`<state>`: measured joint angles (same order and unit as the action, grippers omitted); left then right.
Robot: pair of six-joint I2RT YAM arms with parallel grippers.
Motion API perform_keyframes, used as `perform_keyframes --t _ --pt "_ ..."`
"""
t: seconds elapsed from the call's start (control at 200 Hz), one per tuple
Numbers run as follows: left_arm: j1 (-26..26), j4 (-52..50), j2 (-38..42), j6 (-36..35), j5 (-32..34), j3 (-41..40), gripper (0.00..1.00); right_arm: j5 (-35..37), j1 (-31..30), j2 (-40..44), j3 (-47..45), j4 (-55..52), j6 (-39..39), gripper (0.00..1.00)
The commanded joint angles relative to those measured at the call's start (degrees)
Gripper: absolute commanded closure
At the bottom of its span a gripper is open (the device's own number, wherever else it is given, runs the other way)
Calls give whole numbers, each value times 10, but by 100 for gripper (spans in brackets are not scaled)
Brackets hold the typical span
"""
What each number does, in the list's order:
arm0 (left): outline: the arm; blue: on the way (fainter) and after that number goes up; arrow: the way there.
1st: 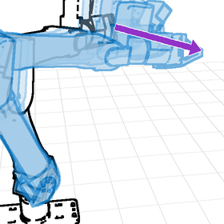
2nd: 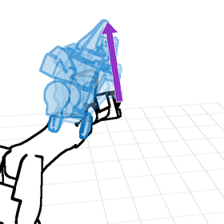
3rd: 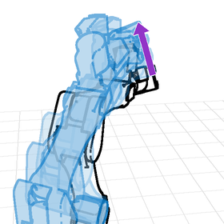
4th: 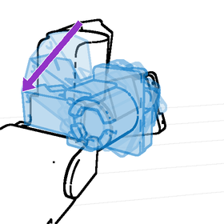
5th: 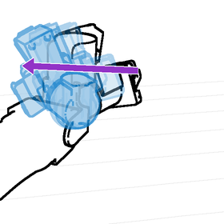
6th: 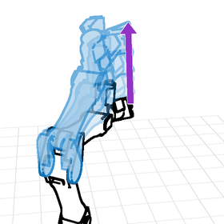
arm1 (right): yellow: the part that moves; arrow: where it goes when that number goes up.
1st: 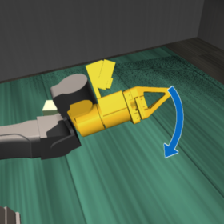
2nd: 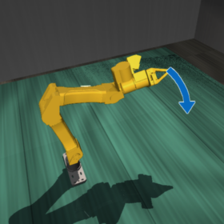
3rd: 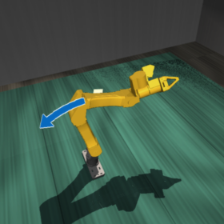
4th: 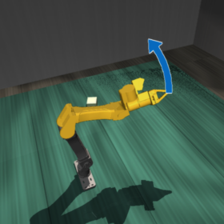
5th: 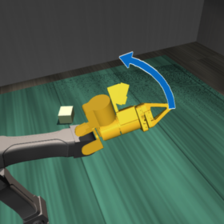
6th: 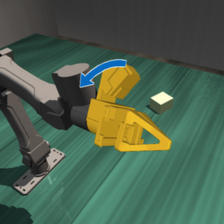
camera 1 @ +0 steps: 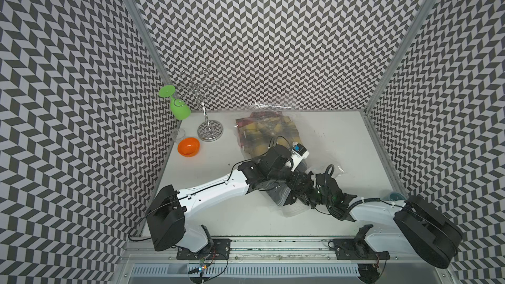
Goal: Place the folded shirt into the vacuum bag
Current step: Place the shirt in the vacuum bag.
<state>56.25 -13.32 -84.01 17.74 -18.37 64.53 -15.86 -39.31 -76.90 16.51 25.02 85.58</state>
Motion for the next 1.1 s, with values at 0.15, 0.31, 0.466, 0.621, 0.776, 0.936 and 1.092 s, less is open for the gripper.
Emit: perform_keyframes --t 0.15,0.31,0.466,0.621,0.776,0.936,1.092 --pt "7 18 11 10 -25 15 100 163 -55 -46 71 93 41 83" --pt "8 17 20 10 -24 11 100 201 -61 -106 62 110 86 83" --pt "3 8 32 5 -16 -4 100 191 -62 -150 37 161 90 79" --pt "-14 5 44 3 -15 -20 100 185 -62 -61 31 75 22 49" --pt "-44 16 51 6 -23 -40 100 159 -56 53 56 -115 -98 29" --pt "-63 25 45 7 -24 -38 100 141 -53 151 48 -262 -169 25" --pt "-67 27 35 6 -9 -30 100 156 -57 245 57 -390 -218 31"
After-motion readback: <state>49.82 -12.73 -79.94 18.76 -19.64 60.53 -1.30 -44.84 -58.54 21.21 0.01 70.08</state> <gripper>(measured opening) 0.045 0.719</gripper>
